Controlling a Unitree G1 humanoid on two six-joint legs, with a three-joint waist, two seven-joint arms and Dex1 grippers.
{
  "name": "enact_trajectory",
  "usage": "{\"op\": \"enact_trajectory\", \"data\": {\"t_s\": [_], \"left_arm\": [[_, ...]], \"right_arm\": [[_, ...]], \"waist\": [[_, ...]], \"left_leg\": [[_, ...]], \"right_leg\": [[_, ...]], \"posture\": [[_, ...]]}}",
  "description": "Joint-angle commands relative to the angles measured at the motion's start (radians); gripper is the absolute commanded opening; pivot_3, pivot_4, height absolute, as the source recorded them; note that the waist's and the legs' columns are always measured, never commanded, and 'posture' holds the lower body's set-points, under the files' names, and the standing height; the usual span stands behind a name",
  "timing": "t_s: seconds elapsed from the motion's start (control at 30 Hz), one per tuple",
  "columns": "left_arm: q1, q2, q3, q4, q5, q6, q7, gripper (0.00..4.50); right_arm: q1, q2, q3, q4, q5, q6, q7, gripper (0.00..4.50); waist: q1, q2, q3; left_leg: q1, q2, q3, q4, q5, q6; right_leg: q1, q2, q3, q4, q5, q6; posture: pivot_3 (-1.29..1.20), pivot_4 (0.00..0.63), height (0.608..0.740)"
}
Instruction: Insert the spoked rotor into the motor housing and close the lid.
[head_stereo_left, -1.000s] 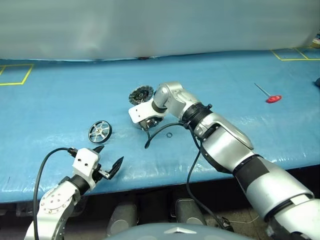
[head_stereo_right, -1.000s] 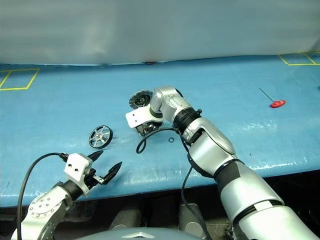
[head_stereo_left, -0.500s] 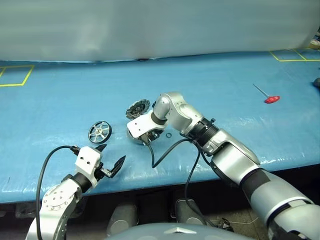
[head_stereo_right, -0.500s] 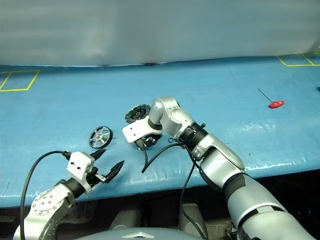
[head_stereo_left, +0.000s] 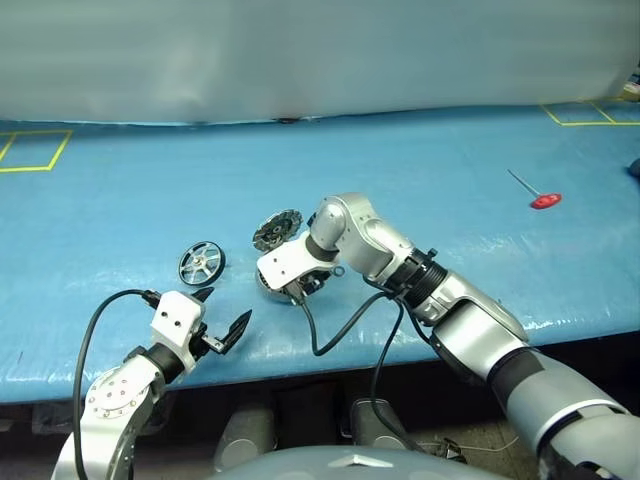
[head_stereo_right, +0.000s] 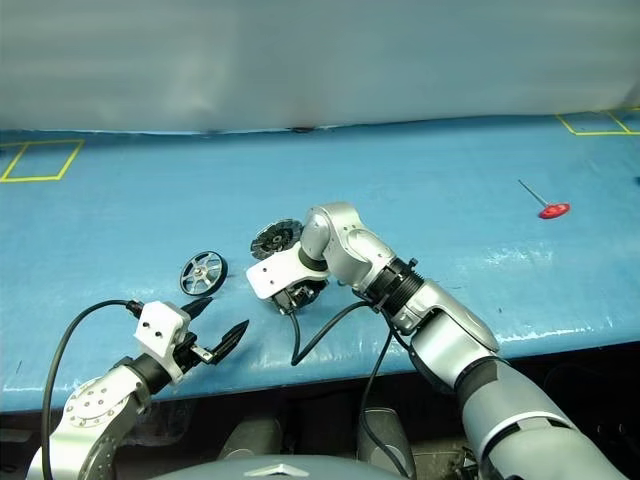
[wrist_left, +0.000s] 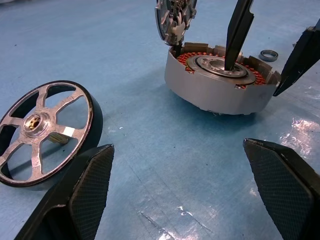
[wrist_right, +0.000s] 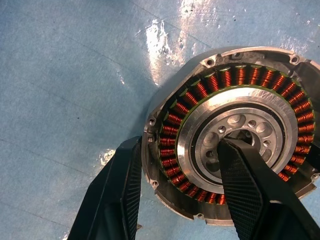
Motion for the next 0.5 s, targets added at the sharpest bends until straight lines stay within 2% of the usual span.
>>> {"op": "enact_trajectory", "data": {"t_s": [0.03,0.1,0.17,0.37,0.5], "left_arm": [[-0.001,0.001,0.004,-0.010,-0.006,-0.004,-0.001,4.50],[0.002,0.000,0.004,-0.011,-0.006,-0.004,-0.001,4.50],[0.004,-0.001,0.005,-0.013,-0.006,-0.004,0.001,4.50],[0.005,-0.003,0.002,-0.015,-0.006,-0.002,0.003,4.50],[0.002,-0.003,-0.001,-0.014,-0.005,-0.001,0.003,4.50]], "right_arm": [[0.016,0.002,0.042,0.029,0.006,-0.019,0.015,1.96],[0.016,0.003,0.042,0.029,0.013,-0.019,0.024,1.96],[0.016,0.004,0.042,0.028,0.016,-0.022,0.028,2.69],[0.005,0.007,0.039,0.024,0.028,-0.016,0.015,4.48],[-0.004,0.003,0.037,0.021,0.035,-0.011,0.014,4.48]], "waist": [[0.000,0.000,0.000],[0.000,0.000,0.000],[0.000,0.000,0.000],[0.005,0.000,0.000],[0.004,0.000,0.000]], "left_leg": [[0.000,0.000,0.000,0.000,0.000,0.000],[0.000,0.001,0.000,0.000,0.000,0.000],[0.000,0.001,0.000,0.000,0.000,0.000],[0.000,0.001,0.001,0.000,0.000,0.000],[0.000,0.001,0.001,0.000,0.000,0.000]], "right_leg": [[0.000,0.000,0.000,0.000,0.000,0.000],[0.000,0.000,0.000,0.000,-0.001,0.000],[0.000,0.000,0.000,0.000,-0.001,0.001],[0.000,-0.001,0.000,0.000,-0.001,0.001],[0.000,-0.002,0.000,0.000,-0.002,0.002]], "posture": [[0.00,0.150,0.740],[0.00,0.150,0.740],[0.00,0.150,0.740],[0.00,0.150,0.740],[0.00,0.150,0.740]]}}
